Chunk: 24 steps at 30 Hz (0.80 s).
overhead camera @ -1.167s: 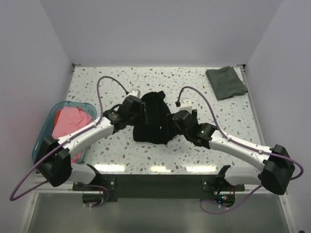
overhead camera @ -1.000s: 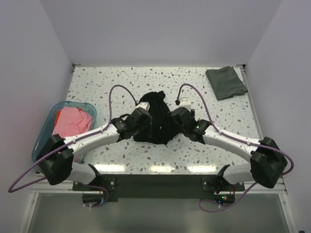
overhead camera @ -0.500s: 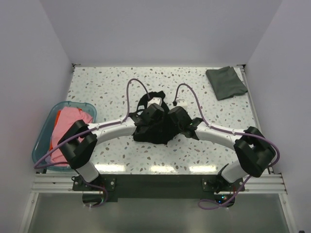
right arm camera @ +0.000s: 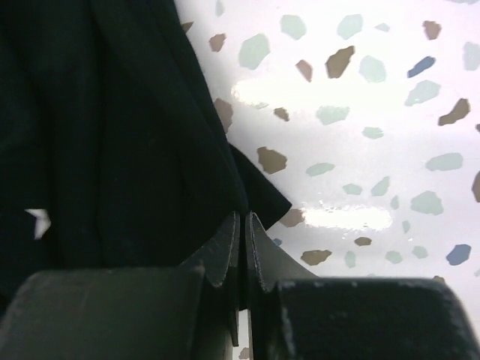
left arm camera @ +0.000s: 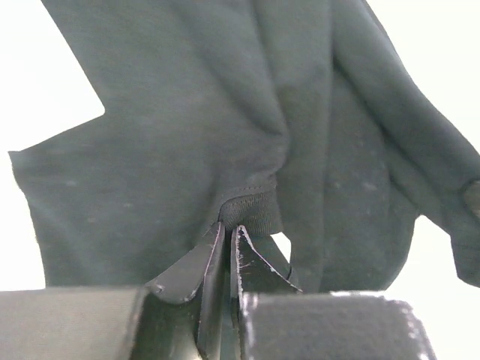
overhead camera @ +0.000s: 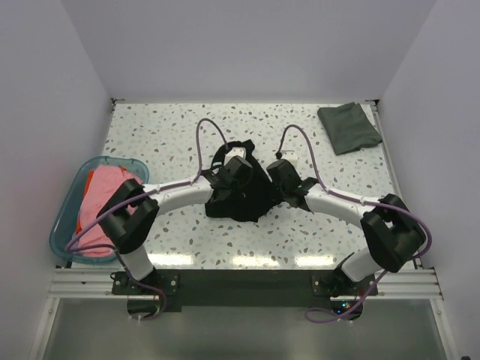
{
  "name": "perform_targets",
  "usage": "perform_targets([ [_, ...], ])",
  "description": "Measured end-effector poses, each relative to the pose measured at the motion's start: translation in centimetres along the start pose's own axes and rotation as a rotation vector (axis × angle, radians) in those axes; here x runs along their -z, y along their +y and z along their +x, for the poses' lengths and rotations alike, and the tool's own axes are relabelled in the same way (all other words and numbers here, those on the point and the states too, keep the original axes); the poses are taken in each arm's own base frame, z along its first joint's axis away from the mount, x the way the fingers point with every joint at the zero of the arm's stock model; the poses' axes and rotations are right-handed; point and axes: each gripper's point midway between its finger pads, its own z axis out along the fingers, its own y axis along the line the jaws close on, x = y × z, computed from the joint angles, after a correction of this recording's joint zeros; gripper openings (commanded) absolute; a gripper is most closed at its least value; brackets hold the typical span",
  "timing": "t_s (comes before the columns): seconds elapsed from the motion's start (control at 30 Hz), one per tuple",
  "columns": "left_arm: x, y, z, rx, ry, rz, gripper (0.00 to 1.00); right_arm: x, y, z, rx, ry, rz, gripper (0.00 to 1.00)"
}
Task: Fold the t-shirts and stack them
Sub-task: Flatten the tshirt out
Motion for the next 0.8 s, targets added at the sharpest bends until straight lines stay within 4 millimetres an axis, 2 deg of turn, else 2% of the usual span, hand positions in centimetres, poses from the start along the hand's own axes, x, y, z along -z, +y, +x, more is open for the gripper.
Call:
perform_targets([
  [0.17, 2.0, 2.1, -3.4, 0.07, -0.071, -0.014, 0.07, 0.3, -1.4, -1.3, -0.019, -0.013, 0.03, 0.0],
  [0.3, 5.8, 5.4, -7.5, 0.169, -0.192, -0.032, 0.06, 1.4, -3.6, -4.0, -0.061, -0.052, 0.068, 0.0],
  [0.5, 12.2, 12.5, -11.0, 0.317, -0.357, -0.118, 0.05, 5.1, -8.8, -10.8, -0.191, -0.192, 0.144, 0.0],
  [0.67, 15.7, 18.2, -12.4, 0.435, -0.447, -0.208, 0.03, 9.0, -10.2, -16.4, -0.26, -0.317, 0.144, 0.0],
  [0.8, 16.7, 20.0, -12.8, 0.462, -0.465, -0.242, 0.02, 12.1, -11.0, -20.5, -0.302, -0.403, 0.139, 0.0],
])
